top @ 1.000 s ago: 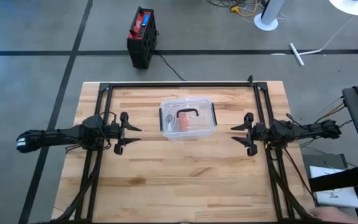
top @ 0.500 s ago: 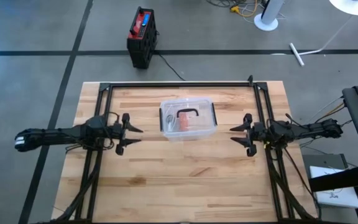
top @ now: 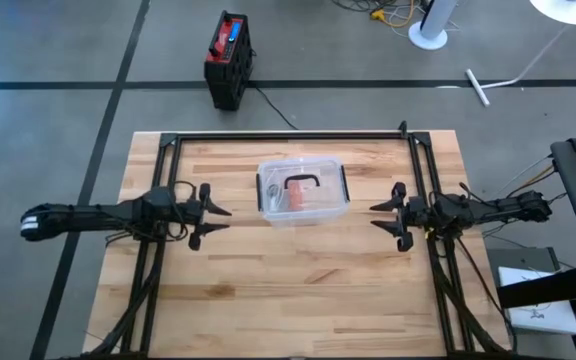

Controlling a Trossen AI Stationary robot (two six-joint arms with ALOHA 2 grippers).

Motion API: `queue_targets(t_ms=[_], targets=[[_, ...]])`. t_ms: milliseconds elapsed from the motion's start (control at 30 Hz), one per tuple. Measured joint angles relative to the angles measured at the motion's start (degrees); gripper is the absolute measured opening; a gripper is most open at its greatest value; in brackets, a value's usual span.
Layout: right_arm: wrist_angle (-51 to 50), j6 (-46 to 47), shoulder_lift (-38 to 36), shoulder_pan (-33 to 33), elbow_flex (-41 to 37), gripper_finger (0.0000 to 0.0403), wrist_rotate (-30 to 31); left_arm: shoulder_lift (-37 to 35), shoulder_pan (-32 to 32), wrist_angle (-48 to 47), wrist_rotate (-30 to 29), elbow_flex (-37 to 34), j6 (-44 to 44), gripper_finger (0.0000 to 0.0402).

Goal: Roll bandage
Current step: Return to Home Position

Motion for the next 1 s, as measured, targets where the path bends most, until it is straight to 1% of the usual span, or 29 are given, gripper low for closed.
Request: queue_targets(t_ms=[333,500,1000], targets=[[-0.02,-0.02,0.0,0.0,0.0,0.0186,0.0,2.36,0.02,-0.02,0.01,0.11,0.09,0.014],[0.03,0.0,0.0,0.0,0.0,0.0186,0.0,3.28,0.01,-0.11,0.01,0.11,0.11,0.0137],[0.01,-0.02,0.0,0.0,0.0,0.0186,0.0,5.77,0.01,0.0,0.01,0.2,0.13,0.0166]])
